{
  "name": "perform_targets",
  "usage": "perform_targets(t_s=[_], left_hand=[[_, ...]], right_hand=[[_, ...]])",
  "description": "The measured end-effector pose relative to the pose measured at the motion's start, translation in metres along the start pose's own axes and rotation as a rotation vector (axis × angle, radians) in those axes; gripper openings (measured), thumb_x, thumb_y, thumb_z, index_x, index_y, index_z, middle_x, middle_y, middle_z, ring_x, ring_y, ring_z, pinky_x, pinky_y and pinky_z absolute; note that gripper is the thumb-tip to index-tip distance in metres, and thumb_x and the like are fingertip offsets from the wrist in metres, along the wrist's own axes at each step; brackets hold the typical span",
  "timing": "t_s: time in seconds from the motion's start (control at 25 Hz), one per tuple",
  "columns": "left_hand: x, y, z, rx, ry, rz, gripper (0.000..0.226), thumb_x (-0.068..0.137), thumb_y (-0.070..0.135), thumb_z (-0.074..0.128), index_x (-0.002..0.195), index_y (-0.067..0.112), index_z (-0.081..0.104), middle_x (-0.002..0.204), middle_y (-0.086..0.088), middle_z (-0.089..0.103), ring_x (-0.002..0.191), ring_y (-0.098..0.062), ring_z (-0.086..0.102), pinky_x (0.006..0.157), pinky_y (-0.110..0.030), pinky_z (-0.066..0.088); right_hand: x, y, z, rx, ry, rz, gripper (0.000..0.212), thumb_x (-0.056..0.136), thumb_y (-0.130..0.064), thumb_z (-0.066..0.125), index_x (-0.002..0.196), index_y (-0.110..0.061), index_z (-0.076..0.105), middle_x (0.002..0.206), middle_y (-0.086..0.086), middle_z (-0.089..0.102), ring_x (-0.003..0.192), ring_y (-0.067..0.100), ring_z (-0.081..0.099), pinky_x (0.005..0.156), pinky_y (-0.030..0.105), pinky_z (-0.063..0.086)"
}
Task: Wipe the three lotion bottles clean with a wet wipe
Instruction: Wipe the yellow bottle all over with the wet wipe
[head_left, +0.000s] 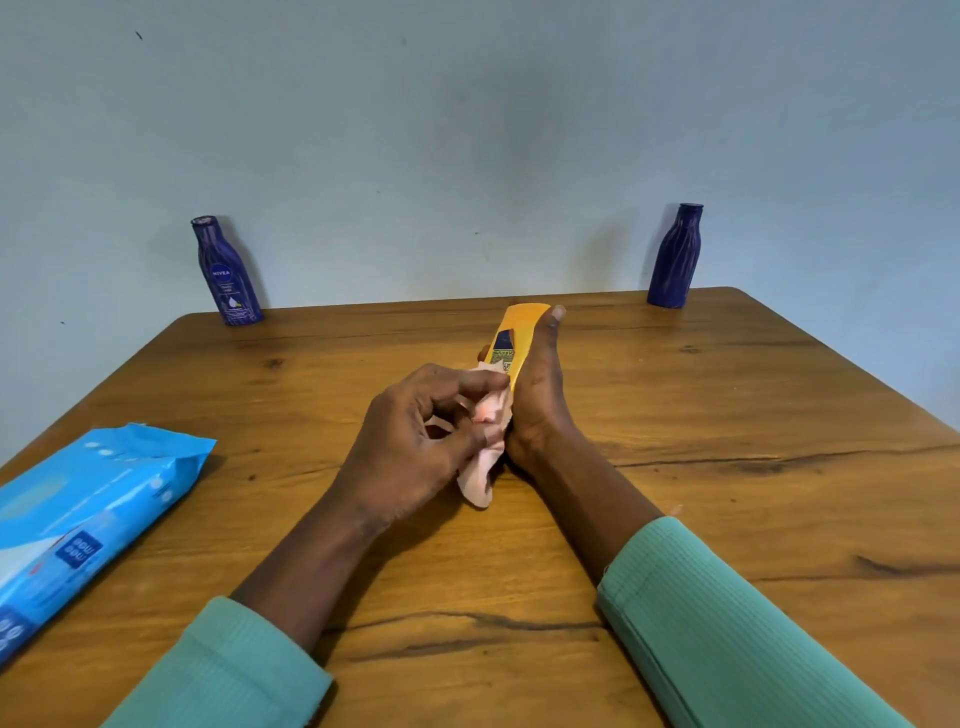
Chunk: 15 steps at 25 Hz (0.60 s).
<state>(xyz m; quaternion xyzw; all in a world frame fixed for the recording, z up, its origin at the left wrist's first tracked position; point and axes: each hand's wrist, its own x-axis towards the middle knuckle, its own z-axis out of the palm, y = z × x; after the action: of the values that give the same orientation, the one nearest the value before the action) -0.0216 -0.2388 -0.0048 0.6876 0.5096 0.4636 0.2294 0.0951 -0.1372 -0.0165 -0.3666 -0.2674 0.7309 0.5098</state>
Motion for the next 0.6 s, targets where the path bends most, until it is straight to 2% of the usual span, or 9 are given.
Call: perform_targets(t_s=[0.08, 0.2, 0.28, 0.4, 0.48, 0.52, 0.6], left_hand=[[-0.001, -0.002, 0.006, 0.065, 0.1, -0.01, 0.043, 0.083, 0.021, 0.085, 0.123, 0.031, 0.075, 0.115, 0.015, 0.07, 0.095, -0.002, 0.066, 0.078, -0.017, 0.052], [0.002, -0.003, 0.019, 0.088, 0.323, 0.015, 0.038, 0.085, 0.028, 0.083, 0.122, 0.027, 0.076, 0.111, 0.011, 0.072, 0.095, -0.001, 0.069, 0.075, -0.015, 0.055], [0.012, 0.001, 0.023, 0.069, 0.479, 0.0, 0.031, 0.091, 0.036, 0.078, 0.12, 0.025, 0.077, 0.11, 0.01, 0.074, 0.095, -0.002, 0.071, 0.075, -0.017, 0.058], [0.027, 0.006, 0.025, 0.117, 0.683, 0.003, 0.024, 0.096, 0.036, 0.073, 0.116, 0.023, 0.075, 0.105, 0.01, 0.074, 0.093, -0.002, 0.07, 0.072, -0.014, 0.056], [0.025, 0.004, 0.024, 0.172, 0.676, 0.059, 0.018, 0.098, 0.03, 0.072, 0.113, 0.02, 0.076, 0.104, 0.007, 0.074, 0.092, -0.002, 0.069, 0.074, -0.02, 0.058], [0.02, 0.003, 0.024, 0.187, 0.616, 0.082, 0.017, 0.098, 0.028, 0.071, 0.111, 0.019, 0.078, 0.104, 0.006, 0.074, 0.093, -0.002, 0.069, 0.075, -0.023, 0.059], [0.001, 0.002, 0.019, 0.183, 0.44, 0.082, 0.02, 0.094, 0.028, 0.073, 0.11, 0.018, 0.079, 0.104, 0.006, 0.073, 0.092, -0.003, 0.069, 0.072, -0.025, 0.059]], right_hand=[[-0.005, -0.005, -0.004, -0.074, -0.065, -0.008, 0.095, 0.088, -0.091, 0.031, 0.111, -0.003, 0.061, 0.062, 0.01, 0.07, 0.054, 0.023, 0.072, 0.054, 0.03, 0.06], [-0.007, 0.001, -0.006, -0.193, -0.174, -0.038, 0.082, 0.1, -0.079, 0.023, 0.099, -0.007, 0.064, 0.068, 0.008, 0.075, 0.064, 0.019, 0.076, 0.067, 0.034, 0.062], [-0.015, 0.006, 0.0, -0.269, -0.246, -0.079, 0.079, 0.105, -0.071, 0.018, 0.102, -0.01, 0.068, 0.081, 0.007, 0.079, 0.077, 0.019, 0.079, 0.074, 0.033, 0.064], [-0.019, 0.016, 0.008, -0.348, -0.322, -0.177, 0.076, 0.11, -0.063, 0.014, 0.132, -0.009, 0.063, 0.112, 0.012, 0.077, 0.104, 0.02, 0.076, 0.09, 0.032, 0.063], [-0.014, 0.019, 0.01, -0.371, -0.318, -0.226, 0.079, 0.105, -0.068, 0.025, 0.145, -0.005, 0.049, 0.125, 0.024, 0.069, 0.113, 0.029, 0.071, 0.094, 0.039, 0.06], [-0.01, 0.019, 0.009, -0.37, -0.306, -0.227, 0.085, 0.099, -0.072, 0.032, 0.146, -0.001, 0.044, 0.122, 0.027, 0.067, 0.109, 0.032, 0.069, 0.091, 0.041, 0.06], [-0.005, 0.014, 0.005, -0.363, -0.288, -0.198, 0.091, 0.09, -0.08, 0.04, 0.137, -0.003, 0.043, 0.101, 0.019, 0.063, 0.092, 0.031, 0.065, 0.079, 0.041, 0.059]])
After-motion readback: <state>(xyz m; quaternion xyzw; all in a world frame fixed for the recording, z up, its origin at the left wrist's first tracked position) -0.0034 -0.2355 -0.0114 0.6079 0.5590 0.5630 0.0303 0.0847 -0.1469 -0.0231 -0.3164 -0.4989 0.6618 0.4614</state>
